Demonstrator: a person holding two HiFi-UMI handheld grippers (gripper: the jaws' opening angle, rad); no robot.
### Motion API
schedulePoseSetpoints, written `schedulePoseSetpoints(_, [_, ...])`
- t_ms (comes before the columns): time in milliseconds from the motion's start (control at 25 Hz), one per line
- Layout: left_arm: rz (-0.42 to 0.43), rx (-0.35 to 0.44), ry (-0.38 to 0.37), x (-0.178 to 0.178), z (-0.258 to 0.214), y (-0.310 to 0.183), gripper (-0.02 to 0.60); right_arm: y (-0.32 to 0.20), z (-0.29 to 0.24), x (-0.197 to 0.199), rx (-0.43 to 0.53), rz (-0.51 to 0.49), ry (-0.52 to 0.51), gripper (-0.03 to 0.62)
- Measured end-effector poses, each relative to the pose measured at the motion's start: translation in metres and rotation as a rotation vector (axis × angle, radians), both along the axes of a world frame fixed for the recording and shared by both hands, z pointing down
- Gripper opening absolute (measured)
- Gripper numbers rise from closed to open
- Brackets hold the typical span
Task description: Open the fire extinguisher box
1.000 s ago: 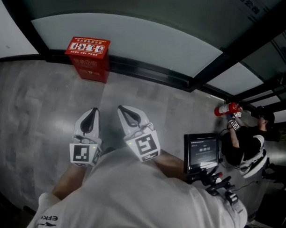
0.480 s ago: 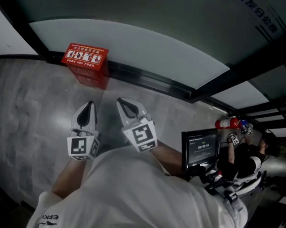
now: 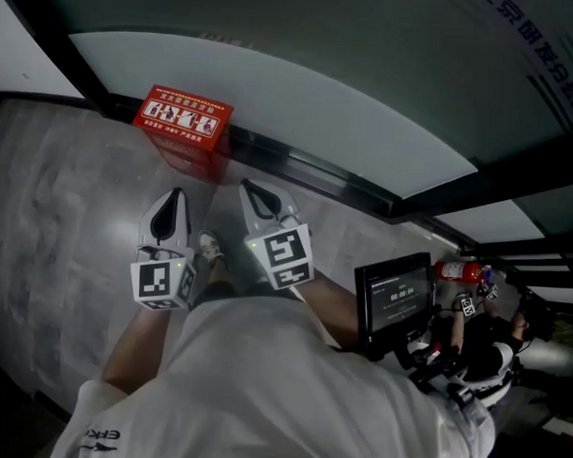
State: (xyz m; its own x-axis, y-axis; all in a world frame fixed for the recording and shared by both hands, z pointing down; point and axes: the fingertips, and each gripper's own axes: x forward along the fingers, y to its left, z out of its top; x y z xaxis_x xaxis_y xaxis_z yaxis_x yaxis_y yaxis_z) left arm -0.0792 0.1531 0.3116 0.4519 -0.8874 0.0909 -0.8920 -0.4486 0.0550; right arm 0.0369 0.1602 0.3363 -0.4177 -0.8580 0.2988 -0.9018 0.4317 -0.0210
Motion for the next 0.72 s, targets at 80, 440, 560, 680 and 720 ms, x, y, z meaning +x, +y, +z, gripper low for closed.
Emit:
schedulePoseSetpoints(80, [-0.001, -0.001, 0.005, -0.008, 0.005, -0.018, 0.003, -0.017, 0.004, -0.005, 0.000, 0.004, 0.011, 0.012])
schedulePoseSetpoints(440, [0.033, -0.044, -0.008, -0.040, 0.018, -0.138, 0.003, -0.129, 0.010, -0.026, -0.025, 0.050, 0.057, 0.012])
schedulePoseSetpoints(560, [0.052, -0.061, -0.016, -0.053, 0.025, -0.172, 0.003, -0.160, 0.017, -0.036, -0.032, 0.067, 0.083, 0.012])
schedulePoseSetpoints(680, [0.074, -0.090, -0.022, -0.062, 0.040, -0.208, 0.003, -0.193, 0.031, -0.040, -0.057, 0.092, 0.103, 0.012])
schedulePoseSetpoints(720, [0.079, -0.098, -0.027, -0.064, 0.044, -0.217, 0.003, -0.202, 0.036, -0.041, -0.066, 0.098, 0.109, 0.012])
